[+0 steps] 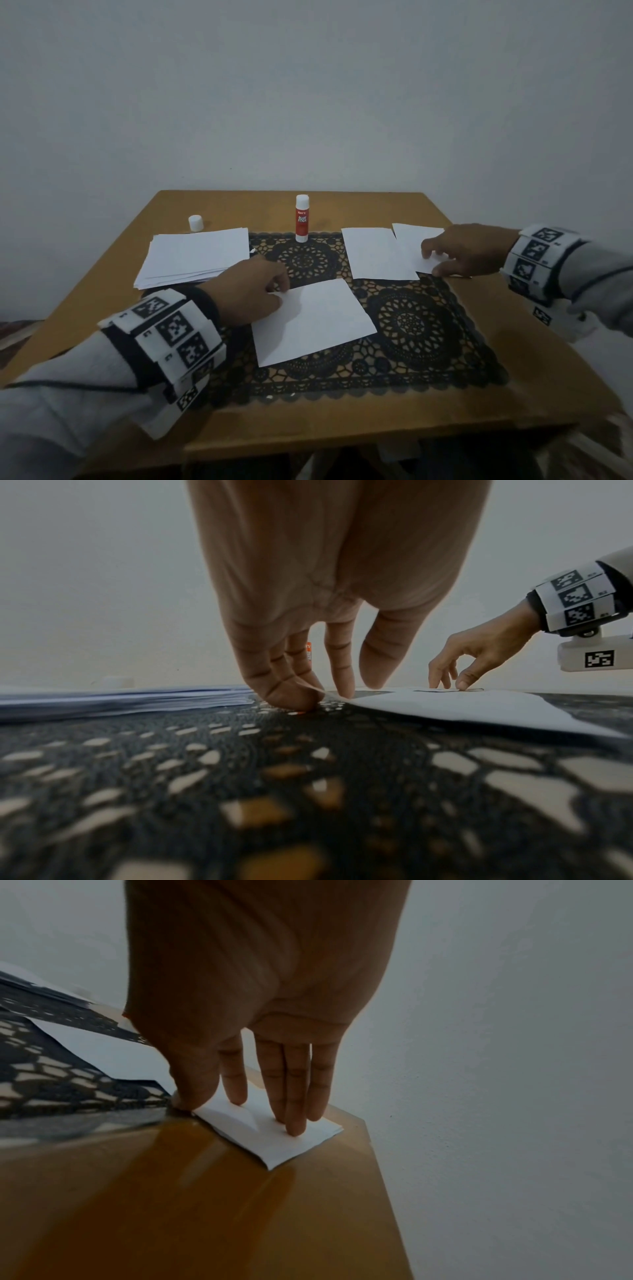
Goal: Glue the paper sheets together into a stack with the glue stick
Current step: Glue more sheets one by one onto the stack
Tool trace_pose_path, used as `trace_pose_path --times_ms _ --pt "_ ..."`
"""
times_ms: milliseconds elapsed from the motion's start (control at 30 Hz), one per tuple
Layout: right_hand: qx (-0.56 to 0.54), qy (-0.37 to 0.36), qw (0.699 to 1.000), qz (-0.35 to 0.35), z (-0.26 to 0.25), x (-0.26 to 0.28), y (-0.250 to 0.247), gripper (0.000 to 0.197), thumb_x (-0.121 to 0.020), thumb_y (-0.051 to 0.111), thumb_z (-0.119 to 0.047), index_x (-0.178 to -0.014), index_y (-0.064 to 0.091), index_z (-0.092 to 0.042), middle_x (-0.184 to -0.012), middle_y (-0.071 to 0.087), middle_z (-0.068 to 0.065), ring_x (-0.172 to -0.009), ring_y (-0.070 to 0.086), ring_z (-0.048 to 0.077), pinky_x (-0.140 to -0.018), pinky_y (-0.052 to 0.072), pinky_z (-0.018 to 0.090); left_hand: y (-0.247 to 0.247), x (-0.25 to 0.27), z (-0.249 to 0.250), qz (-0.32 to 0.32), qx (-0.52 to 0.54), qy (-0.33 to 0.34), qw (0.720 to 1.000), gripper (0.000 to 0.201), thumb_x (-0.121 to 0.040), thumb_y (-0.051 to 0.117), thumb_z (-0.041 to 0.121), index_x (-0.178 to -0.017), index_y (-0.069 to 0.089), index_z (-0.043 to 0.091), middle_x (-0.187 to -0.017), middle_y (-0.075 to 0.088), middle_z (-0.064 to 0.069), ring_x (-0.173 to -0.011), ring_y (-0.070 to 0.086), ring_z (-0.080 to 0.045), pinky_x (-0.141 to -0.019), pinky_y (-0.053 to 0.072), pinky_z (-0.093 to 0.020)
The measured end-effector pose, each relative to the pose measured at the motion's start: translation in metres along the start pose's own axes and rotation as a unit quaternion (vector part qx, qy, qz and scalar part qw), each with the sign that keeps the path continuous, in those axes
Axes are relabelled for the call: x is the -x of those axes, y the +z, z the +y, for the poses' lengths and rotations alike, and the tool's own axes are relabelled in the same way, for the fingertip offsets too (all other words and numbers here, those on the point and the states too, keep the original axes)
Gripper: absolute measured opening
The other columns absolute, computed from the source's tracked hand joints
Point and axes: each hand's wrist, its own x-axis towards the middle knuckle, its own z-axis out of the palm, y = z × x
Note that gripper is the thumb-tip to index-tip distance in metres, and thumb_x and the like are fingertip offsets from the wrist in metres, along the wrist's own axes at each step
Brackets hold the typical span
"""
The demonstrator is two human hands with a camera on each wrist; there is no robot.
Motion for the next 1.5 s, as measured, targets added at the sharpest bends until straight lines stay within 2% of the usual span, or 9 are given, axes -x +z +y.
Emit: trace_pose_path --times_ms 367,533,633,800,900,1000,1100,1233,1500 --pt "-0.053 0.013 0.998 0.019 -0.019 -0.017 0.003 0.053 -0.092 0.043 -0.063 -0.132 0.045 -0.028 -0.122 0.061 0.004 -0.105 0.054 0.019 -0.092 0.045 0.035 0.0 0.001 0.001 -0.005 0.015 -0.007 1.0 0.022 -0.092 0.057 0.019 -0.114 0.059 0.02 -0.104 0.048 0.003 -0.095 0.049 -0.012 -0.075 0.036 -0.018" --pt "-0.023 0.036 0.999 0.031 -0.03 -0.023 0.0 0.031 -0.098 0.044 -0.045 -0.106 0.052 -0.017 -0.1 0.061 0.003 -0.09 0.054 0.018 -0.075 0.043 0.029 -0.002 0.001 0.003 -0.007 0.014 -0.008 1.0 0.023 -0.092 0.057 0.018 -0.115 0.059 0.019 -0.101 0.047 0.003 -0.092 0.048 -0.012 -0.075 0.036 -0.018" --pt "-0.009 0.05 0.998 0.042 -0.037 -0.026 0.004 0.021 -0.098 0.042 -0.034 -0.083 0.043 -0.019 -0.076 0.047 -0.003 -0.079 0.05 0.018 -0.068 0.039 0.029 -0.001 0.0 0.002 -0.005 0.013 -0.006 1.0 0.022 -0.092 0.057 0.019 -0.114 0.06 0.019 -0.102 0.047 0.004 -0.091 0.047 -0.011 -0.072 0.036 -0.018" --pt "-0.061 0.087 0.993 0.054 -0.034 -0.031 0.006 0.027 -0.095 0.043 -0.019 -0.068 0.036 -0.019 -0.077 0.048 0.002 -0.077 0.05 0.021 -0.064 0.037 0.028 0.0 0.0 0.001 -0.002 0.014 -0.005 1.0 0.022 -0.092 0.057 0.019 -0.113 0.06 0.02 -0.103 0.048 0.003 -0.092 0.048 -0.011 -0.075 0.036 -0.019" --pt "-0.133 0.116 0.981 0.087 -0.027 -0.025 -0.001 0.024 -0.094 0.046 -0.016 -0.071 0.046 -0.009 -0.082 0.056 0.009 -0.075 0.05 0.023 -0.061 0.037 0.03 0.0 0.0 0.0 -0.004 0.017 -0.006 1.0 0.022 -0.092 0.057 0.019 -0.114 0.06 0.02 -0.103 0.048 0.004 -0.092 0.047 -0.012 -0.072 0.036 -0.019" --pt "-0.229 0.142 0.955 0.122 -0.014 -0.021 0.0 0.022 -0.089 0.049 -0.01 -0.067 0.048 -0.004 -0.076 0.066 0.021 -0.061 0.06 0.029 -0.062 0.047 0.035 0.001 -0.001 -0.001 -0.003 0.018 -0.007 1.0 0.021 -0.092 0.058 0.019 -0.112 0.06 0.02 -0.105 0.05 0.002 -0.093 0.049 -0.013 -0.072 0.036 -0.019" --pt "-0.272 0.161 0.936 0.155 -0.008 -0.02 0.005 0.017 -0.09 0.048 -0.011 -0.075 0.051 -0.003 -0.075 0.068 0.02 -0.06 0.068 0.03 -0.057 0.044 0.033 0.001 -0.001 -0.002 -0.002 0.021 -0.008 1.0 0.02 -0.091 0.058 0.019 -0.111 0.06 0.021 -0.106 0.05 0.002 -0.095 0.051 -0.014 -0.075 0.038 -0.02" --pt "-0.246 0.157 0.938 0.187 -0.008 -0.02 0.015 0.003 -0.09 0.051 -0.012 -0.088 0.049 -0.011 -0.086 0.067 0.01 -0.068 0.059 0.024 -0.064 0.036 0.032 0.001 -0.001 -0.001 0.0 0.02 -0.006 1.0 0.021 -0.091 0.058 0.019 -0.112 0.061 0.02 -0.106 0.051 0.001 -0.095 0.051 -0.013 -0.076 0.038 -0.021" --pt "-0.14 0.11 0.963 0.201 -0.015 -0.022 0.025 0.023 -0.091 0.056 -0.027 -0.109 0.056 -0.014 -0.101 0.067 0.006 -0.08 0.048 0.019 -0.071 0.033 0.029 -0.001 0.001 0.001 -0.004 0.018 -0.006 1.0 0.021 -0.092 0.057 0.018 -0.113 0.06 0.019 -0.102 0.048 0.004 -0.092 0.048 -0.011 -0.076 0.037 -0.019"
